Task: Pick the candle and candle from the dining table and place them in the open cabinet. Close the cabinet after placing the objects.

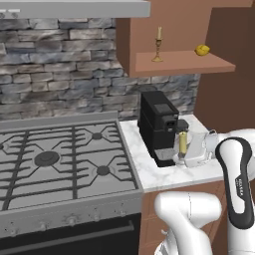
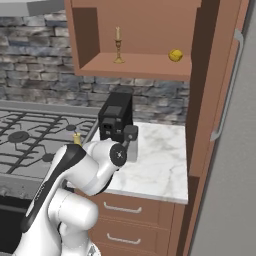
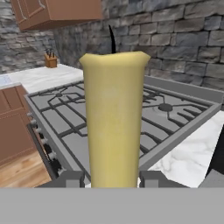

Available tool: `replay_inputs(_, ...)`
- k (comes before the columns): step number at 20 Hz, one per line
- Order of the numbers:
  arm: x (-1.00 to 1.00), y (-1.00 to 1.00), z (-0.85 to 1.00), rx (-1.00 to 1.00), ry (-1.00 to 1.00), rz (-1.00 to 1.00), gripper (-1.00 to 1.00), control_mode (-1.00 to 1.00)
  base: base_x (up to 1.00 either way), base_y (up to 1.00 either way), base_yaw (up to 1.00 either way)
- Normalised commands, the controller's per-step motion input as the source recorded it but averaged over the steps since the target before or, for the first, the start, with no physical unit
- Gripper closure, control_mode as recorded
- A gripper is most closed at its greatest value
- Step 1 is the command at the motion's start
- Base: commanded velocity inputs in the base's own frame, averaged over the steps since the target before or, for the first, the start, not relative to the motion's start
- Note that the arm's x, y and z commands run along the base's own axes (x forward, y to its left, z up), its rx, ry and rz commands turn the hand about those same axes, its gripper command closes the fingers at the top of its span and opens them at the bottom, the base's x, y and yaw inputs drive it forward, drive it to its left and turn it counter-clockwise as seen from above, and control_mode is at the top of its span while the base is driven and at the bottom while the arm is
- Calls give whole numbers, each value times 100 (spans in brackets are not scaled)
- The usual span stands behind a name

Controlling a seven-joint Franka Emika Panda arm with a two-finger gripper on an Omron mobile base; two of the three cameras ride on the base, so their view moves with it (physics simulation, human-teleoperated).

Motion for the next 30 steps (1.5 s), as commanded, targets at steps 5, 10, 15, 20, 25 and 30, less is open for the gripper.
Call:
replay_inputs(5,0,0,0,0,0,0,100,100,6,-21,9)
replay_inputs(10,0,0,0,0,0,0,100,100,2,-25,11)
replay_inputs(15,0,0,0,0,0,0,100,100,4,-28,9)
replay_inputs(20,0,0,0,0,0,0,100,100,1,-34,13)
replay_inputs(25,0,0,0,0,0,0,100,100,0,-36,14)
replay_inputs(30,0,0,0,0,0,0,100,100,1,-27,14)
